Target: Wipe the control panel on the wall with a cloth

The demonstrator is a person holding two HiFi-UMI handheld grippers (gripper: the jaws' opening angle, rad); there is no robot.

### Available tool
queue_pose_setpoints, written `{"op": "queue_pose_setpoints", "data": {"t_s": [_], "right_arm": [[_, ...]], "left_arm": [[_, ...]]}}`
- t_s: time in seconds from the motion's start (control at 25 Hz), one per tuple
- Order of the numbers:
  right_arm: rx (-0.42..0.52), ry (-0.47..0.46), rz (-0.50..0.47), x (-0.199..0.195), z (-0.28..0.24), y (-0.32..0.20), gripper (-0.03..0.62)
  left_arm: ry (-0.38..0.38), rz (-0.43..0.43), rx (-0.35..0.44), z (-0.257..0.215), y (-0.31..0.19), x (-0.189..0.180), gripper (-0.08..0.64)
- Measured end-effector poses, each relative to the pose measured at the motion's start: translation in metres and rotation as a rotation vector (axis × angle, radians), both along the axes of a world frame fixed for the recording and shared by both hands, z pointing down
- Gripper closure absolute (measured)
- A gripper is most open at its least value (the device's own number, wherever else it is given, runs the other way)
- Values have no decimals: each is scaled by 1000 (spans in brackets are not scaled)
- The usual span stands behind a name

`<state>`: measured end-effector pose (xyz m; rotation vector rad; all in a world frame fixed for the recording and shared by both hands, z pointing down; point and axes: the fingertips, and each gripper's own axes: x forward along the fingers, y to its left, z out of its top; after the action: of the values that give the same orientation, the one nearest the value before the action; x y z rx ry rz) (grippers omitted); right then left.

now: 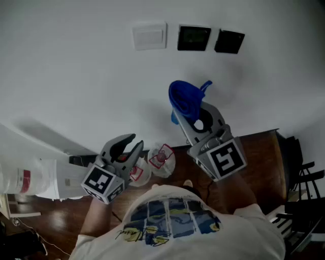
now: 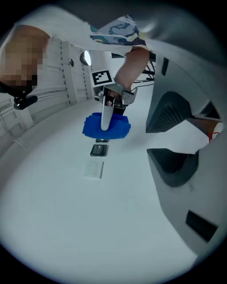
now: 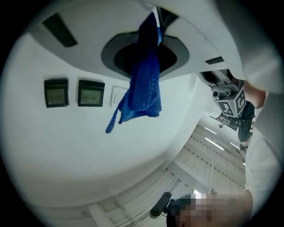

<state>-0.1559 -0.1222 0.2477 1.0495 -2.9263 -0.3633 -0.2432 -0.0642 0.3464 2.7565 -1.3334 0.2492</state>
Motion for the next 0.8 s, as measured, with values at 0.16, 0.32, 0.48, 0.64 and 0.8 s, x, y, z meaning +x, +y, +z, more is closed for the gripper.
{"op": "queue_pose_setpoints", "data": {"t_s": [0.16,0.32,0.48,0.64,0.8], "right_arm": [[51,-2,10,-6,-25,-38,517],[120,-19,13,-11,-47,-78,517],[156,-31,37,-3,-67,-108,517],[154,-33,56,9,-74,-129,517],[156,-17,73,28,-78,-144,517]], "left_arm": [[-41,8,14,-4,-20,9,460],[-40,6,27,-10,-38,15,459],[-26,8,20,-9,-48,26,453],[-29,13,0,-1,-50,39,453],[-12,12,-19,3,-51,50,453]]}}
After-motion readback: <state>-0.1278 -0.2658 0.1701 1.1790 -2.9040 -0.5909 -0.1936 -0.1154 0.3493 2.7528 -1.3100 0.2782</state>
